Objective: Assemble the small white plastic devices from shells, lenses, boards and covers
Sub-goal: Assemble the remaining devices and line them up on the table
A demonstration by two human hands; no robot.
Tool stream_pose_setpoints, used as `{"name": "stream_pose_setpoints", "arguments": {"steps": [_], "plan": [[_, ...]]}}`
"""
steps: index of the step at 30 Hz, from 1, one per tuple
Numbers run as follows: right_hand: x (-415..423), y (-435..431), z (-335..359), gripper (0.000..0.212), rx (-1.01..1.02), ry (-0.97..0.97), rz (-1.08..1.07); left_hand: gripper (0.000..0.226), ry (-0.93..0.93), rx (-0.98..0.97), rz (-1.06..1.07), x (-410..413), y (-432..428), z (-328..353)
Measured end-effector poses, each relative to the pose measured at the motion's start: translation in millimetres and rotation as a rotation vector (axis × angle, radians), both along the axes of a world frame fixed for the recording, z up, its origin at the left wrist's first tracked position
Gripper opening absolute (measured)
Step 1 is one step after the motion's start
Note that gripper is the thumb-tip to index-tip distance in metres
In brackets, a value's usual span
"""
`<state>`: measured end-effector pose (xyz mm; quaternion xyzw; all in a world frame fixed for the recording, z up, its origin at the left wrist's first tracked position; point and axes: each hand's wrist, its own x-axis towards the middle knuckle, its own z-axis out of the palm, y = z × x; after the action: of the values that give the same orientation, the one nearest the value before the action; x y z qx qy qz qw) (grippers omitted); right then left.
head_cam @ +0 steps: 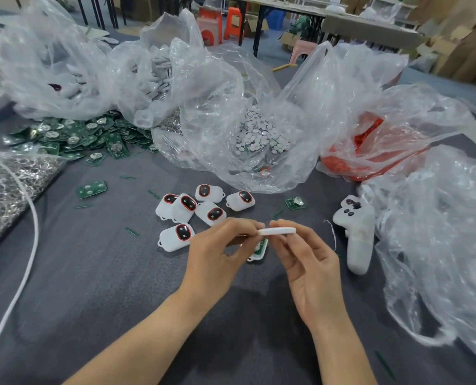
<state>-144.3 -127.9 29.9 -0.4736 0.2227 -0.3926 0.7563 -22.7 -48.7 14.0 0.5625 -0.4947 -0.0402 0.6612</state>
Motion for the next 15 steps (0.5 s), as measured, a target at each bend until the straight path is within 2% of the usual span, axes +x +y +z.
{"name": "stream_pose_setpoints", "arguments": {"steps": [3,7,10,12,14,15], "plan": [[-1.8,-1.6,0.8,0.054,-0.004,-0.020,0.030,0.022,-0.110,-0.051,0.037,1.1,-1.9,-0.5],[-1.2,-1.0,-2.0,0.036,-0.106,0.075,-0.044,0.019,-0.189,-0.004,0.040,4.9,-1.0,-0.1],[-3.1,-2.8,-5.4,0.026,-0.102,0.065,-0.125,0.019,-0.248,0.133,0.021,6.2,1.4,-1.0],[-7.7,-8.8,-8.0,0.022,-0.111,0.115,-0.246,0.051,-0.336,0.375,0.082,6.0,1.2,-4.5],[-14.4,-15.1,-9.4,0.029,-0.205,0.236,-0.344,0.088,-0.446,0.639,0.151,4.4,-0.7,-9.0],[-17.8,-16.2,-9.6,0.031,-0.266,0.309,-0.352,0.095,-0.486,0.718,0.181,3.3,-2.0,-10.8]]}}
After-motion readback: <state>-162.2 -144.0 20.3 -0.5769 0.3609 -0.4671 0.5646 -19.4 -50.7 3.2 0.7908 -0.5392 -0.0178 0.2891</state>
